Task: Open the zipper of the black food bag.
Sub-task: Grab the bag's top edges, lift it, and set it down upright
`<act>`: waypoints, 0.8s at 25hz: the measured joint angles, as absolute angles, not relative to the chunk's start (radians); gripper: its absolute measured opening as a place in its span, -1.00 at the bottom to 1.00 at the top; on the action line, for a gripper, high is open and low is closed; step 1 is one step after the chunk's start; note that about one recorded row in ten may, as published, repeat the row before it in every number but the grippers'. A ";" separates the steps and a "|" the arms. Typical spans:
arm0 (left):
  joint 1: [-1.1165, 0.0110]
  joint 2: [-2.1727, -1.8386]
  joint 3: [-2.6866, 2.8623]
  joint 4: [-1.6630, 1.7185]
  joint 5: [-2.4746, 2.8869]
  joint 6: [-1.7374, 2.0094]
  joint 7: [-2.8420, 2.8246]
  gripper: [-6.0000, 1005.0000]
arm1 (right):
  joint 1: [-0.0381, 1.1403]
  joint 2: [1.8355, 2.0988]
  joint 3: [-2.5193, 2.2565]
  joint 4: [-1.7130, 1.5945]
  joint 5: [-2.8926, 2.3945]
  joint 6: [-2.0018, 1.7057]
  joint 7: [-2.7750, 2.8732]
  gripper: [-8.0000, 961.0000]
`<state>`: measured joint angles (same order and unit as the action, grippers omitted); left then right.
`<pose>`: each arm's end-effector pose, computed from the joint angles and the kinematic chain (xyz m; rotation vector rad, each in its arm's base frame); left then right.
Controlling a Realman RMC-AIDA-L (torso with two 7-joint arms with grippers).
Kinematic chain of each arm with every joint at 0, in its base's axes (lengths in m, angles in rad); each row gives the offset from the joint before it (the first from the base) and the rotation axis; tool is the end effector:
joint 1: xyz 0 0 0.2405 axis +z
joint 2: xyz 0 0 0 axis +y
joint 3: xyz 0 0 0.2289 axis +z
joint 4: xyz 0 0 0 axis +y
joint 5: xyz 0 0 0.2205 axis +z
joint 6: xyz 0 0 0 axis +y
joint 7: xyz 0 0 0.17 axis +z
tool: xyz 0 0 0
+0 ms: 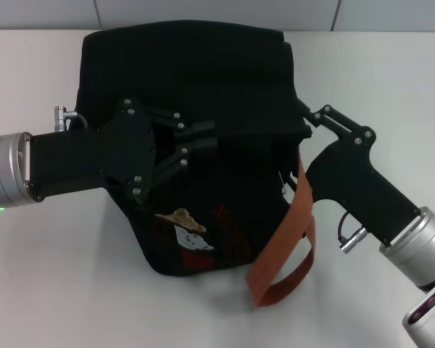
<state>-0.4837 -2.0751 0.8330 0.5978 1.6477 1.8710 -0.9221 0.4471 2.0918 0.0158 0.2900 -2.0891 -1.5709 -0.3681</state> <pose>-0.1852 0.2918 0.0040 -2.6891 0.1211 -1.2002 0.1971 0.2608 -0.0892 -1.9855 -0.3227 0.8856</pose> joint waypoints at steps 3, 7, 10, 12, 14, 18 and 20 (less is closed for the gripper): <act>-0.484 -2.075 0.833 0.597 1.648 1.871 -0.921 -0.80 | 0.451 2.092 0.004 0.292 -2.089 -1.563 -0.368 -0.04; -0.486 -2.074 0.833 0.597 1.648 1.871 -0.918 -0.80 | 0.459 2.092 -0.007 0.300 -2.091 -1.550 -0.367 -0.04; -0.486 -2.074 0.833 0.597 1.648 1.871 -0.918 -0.80 | 0.460 2.092 -0.011 0.300 -2.091 -1.549 -0.349 -0.04; -0.486 -2.074 0.832 0.597 1.647 1.871 -0.917 -0.80 | 0.462 2.092 -0.012 0.299 -2.092 -1.552 -0.307 -0.04; -0.486 -2.074 0.830 0.597 1.647 1.871 -0.916 -0.80 | 0.464 2.091 -0.012 0.297 -2.093 -1.554 -0.274 -0.05; -0.486 -2.074 0.828 0.597 1.647 1.870 -0.916 -0.80 | 0.485 2.087 -0.013 0.253 -2.097 -1.558 -0.111 -0.05; -0.486 -2.074 0.828 0.597 1.647 1.866 -0.916 -0.80 | 0.506 2.088 -0.014 0.202 -2.130 -1.554 -0.011 -0.05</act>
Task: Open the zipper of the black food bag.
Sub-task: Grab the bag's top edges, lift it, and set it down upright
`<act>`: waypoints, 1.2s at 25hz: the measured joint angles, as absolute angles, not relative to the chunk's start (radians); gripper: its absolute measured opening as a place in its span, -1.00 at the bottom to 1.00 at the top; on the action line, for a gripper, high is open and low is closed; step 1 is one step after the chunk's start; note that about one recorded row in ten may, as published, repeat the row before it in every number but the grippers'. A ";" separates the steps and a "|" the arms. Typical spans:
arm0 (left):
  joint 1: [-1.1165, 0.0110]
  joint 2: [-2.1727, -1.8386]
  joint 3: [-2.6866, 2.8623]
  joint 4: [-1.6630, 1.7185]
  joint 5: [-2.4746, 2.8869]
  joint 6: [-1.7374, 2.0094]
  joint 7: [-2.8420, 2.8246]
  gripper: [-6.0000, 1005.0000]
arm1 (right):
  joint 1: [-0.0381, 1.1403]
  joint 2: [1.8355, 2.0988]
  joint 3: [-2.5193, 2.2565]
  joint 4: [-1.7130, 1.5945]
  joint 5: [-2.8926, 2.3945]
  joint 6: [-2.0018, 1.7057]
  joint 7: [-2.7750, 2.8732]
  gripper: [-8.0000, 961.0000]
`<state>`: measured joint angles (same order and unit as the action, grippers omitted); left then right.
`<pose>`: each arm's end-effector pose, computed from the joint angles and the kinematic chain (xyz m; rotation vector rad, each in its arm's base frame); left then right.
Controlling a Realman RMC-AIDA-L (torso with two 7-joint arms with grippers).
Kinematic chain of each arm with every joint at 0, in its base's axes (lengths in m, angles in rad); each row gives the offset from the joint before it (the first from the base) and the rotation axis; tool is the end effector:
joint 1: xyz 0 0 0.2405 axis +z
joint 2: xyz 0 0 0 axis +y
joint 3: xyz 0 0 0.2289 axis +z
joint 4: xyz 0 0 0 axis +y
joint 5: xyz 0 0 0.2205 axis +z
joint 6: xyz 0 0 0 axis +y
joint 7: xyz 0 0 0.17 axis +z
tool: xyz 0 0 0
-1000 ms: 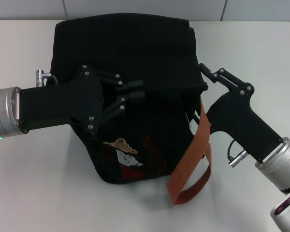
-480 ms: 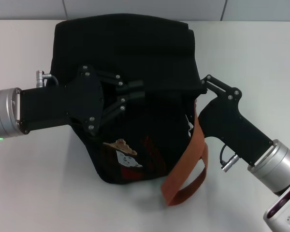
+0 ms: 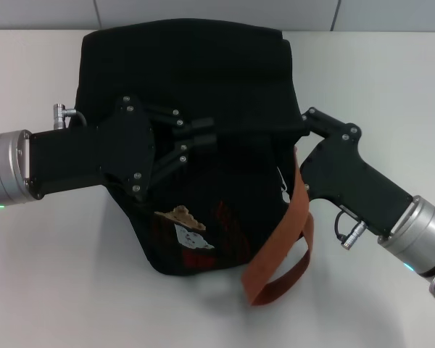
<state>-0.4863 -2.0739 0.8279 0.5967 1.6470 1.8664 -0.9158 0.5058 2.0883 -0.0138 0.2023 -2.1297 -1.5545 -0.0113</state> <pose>-0.1853 0.2935 0.0048 -2.6801 0.1280 -1.1946 0.1991 0.2729 -0.0894 -2.1702 -0.1114 1.0367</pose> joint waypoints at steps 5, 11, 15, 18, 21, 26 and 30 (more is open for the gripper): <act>-0.489 -2.074 0.831 0.595 1.647 1.860 -0.916 -0.80 | 0.527 2.089 -0.014 0.176 -2.157 -1.539 0.013 -0.06; -0.493 -2.074 0.833 0.595 1.647 1.859 -0.916 -0.80 | 0.543 2.092 -0.012 0.169 -2.172 -1.500 -0.012 -0.07; -0.497 -2.075 0.833 0.595 1.648 1.858 -0.916 -0.80 | 0.544 2.093 -0.003 0.182 -2.169 -1.484 -0.083 -0.07; -0.500 -2.075 0.833 0.593 1.648 1.857 -0.916 -0.80 | 0.544 2.093 0.006 0.203 -2.164 -1.482 -0.126 -0.08; -0.509 -2.075 0.833 0.578 1.647 1.853 -0.913 -0.80 | 0.540 2.093 0.033 0.220 -2.163 -1.481 -0.163 -0.08; -0.511 -2.074 0.833 0.569 1.647 1.849 -0.908 -0.80 | 0.530 2.093 0.084 0.233 -2.162 -1.478 -0.197 -0.09; -0.512 -2.074 0.833 0.569 1.647 1.848 -0.908 -0.80 | 0.526 2.092 0.123 0.233 -2.160 -1.466 -0.203 -0.09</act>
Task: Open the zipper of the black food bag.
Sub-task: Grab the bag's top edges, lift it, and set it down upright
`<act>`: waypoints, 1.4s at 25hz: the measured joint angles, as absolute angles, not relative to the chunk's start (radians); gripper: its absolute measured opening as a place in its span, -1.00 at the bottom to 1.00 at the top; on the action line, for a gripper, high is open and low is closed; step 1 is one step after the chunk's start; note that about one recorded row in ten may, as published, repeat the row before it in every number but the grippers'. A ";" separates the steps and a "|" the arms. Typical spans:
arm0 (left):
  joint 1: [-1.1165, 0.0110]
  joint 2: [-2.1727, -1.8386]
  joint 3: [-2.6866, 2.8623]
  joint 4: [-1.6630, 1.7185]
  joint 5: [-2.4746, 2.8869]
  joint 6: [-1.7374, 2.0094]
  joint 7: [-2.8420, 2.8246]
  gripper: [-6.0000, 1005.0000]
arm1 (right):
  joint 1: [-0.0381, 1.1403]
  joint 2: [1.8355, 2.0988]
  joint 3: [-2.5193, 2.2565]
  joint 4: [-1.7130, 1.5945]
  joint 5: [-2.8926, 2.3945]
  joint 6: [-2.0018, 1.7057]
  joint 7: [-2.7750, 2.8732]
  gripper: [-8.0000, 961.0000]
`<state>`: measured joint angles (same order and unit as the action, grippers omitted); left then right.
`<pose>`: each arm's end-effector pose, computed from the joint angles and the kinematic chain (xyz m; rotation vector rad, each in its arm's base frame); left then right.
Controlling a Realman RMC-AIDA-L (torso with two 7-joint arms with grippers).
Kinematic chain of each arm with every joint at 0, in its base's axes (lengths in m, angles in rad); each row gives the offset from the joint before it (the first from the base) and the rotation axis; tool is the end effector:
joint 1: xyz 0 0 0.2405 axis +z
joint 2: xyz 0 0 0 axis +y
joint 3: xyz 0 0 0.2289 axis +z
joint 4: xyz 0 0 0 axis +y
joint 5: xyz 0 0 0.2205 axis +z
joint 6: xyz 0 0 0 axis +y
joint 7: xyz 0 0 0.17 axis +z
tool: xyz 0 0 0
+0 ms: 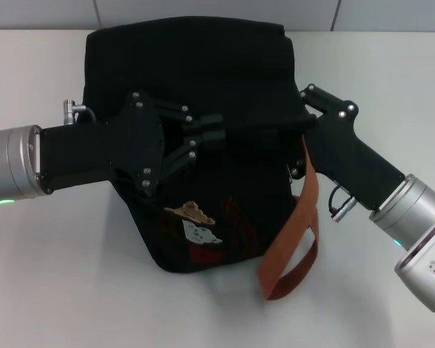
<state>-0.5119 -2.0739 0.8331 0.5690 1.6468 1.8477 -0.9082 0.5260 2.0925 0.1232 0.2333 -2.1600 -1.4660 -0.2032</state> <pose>-0.1808 0.2981 -0.0004 -2.6859 0.1272 -1.1971 0.1949 0.2952 -0.0894 -2.0611 -0.2347 0.8787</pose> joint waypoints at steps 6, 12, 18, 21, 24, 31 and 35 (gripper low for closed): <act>-0.513 -2.074 0.833 0.569 1.648 1.846 -0.908 -0.80 | 0.519 2.092 0.128 0.234 -2.161 -1.447 -0.259 -0.10; -0.514 -2.074 0.833 0.569 1.648 1.845 -0.908 -0.80 | 0.499 2.092 0.120 0.233 -2.166 -1.437 -0.334 -0.10; -0.514 -2.074 0.833 0.566 1.647 1.844 -0.908 -0.80 | 0.474 2.092 0.120 0.245 -2.167 -1.430 -0.426 -0.11; -0.516 -2.075 0.832 0.561 1.647 1.844 -0.908 -0.80 | 0.468 2.092 0.120 0.254 -2.168 -1.430 -0.460 -0.12; -0.517 -2.075 0.833 0.560 1.647 1.844 -0.908 -0.80 | 0.465 2.092 0.119 0.270 -2.169 -1.430 -0.505 -0.12; -0.517 -2.075 0.833 0.557 1.648 1.848 -0.908 -0.80 | 0.461 2.092 0.105 0.298 -2.170 -1.438 -0.587 -0.13; -0.517 -2.075 0.833 0.549 1.648 1.849 -0.908 -0.80 | 0.459 2.092 0.091 0.299 -2.171 -1.441 -0.613 -0.13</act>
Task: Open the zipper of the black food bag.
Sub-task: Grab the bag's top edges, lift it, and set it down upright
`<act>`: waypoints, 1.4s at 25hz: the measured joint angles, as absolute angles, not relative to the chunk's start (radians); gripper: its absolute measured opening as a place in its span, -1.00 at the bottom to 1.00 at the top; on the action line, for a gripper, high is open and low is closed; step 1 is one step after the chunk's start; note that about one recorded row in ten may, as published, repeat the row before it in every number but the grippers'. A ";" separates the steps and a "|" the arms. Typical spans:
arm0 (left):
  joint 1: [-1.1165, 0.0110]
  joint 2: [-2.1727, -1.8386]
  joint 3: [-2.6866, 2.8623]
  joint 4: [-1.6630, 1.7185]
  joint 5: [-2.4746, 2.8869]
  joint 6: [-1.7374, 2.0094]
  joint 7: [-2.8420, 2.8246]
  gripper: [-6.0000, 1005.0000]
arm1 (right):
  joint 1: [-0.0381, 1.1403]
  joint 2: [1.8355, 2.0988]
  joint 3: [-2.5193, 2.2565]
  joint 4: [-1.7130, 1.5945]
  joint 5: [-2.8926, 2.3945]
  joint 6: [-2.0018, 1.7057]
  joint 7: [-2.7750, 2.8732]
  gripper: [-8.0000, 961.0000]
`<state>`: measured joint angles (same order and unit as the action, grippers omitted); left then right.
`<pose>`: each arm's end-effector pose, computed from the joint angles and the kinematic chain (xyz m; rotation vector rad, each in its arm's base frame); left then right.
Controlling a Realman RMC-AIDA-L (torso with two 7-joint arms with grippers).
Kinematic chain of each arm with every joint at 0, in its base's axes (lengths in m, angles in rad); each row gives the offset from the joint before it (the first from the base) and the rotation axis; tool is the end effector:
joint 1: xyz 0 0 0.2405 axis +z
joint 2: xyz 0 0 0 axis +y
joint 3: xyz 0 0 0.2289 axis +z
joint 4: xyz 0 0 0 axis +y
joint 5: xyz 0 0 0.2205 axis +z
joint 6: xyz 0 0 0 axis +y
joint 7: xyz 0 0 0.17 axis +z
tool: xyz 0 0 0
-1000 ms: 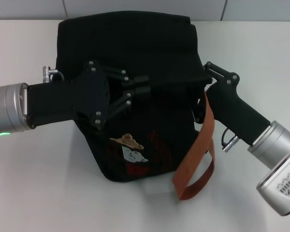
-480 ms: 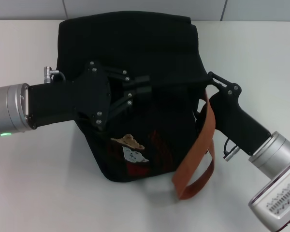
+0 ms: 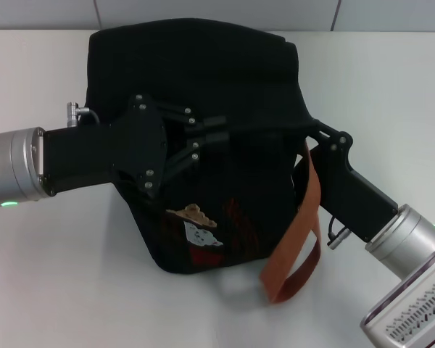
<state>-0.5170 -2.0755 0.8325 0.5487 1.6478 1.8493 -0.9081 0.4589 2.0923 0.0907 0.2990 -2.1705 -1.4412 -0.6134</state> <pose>-0.1805 0.2968 -0.0035 -2.6903 0.1078 -1.2139 0.2018 0.2707 -0.1043 -1.9775 -0.5488 0.6411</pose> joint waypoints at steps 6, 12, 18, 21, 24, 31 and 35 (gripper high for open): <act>-0.517 -2.075 0.829 0.546 1.648 1.850 -0.908 -0.80 | 0.449 2.092 0.082 0.293 -2.171 -1.433 -0.651 -0.14; -0.519 -2.075 0.830 0.546 1.648 1.851 -0.908 -0.80 | 0.442 2.092 0.079 0.299 -2.171 -1.436 -0.705 -0.15; -0.523 -2.077 0.832 0.545 1.647 1.852 -0.908 -0.80 | 0.450 2.092 0.080 0.314 -2.171 -1.453 -0.701 -0.15; -0.524 -2.077 0.832 0.545 1.647 1.853 -0.910 -0.80 | 0.453 2.092 0.083 0.317 -2.171 -1.470 -0.697 -0.16; -0.524 -2.077 0.833 0.544 1.647 1.854 -0.911 -0.80 | 0.455 2.092 0.089 0.320 -2.169 -1.477 -0.693 -0.16; -0.528 -2.077 0.834 0.533 1.647 1.856 -0.909 -0.80 | 0.454 2.092 0.102 0.327 -2.163 -1.471 -0.671 -0.17; -0.528 -2.077 0.835 0.532 1.647 1.856 -0.909 -0.80 | 0.453 2.092 0.139 0.323 -2.161 -1.466 -0.610 -0.17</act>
<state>-0.5277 -2.0770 0.8346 0.5321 1.6472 1.8562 -0.9086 0.4531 2.0924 0.1393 0.3234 -2.1608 -1.4660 -0.6101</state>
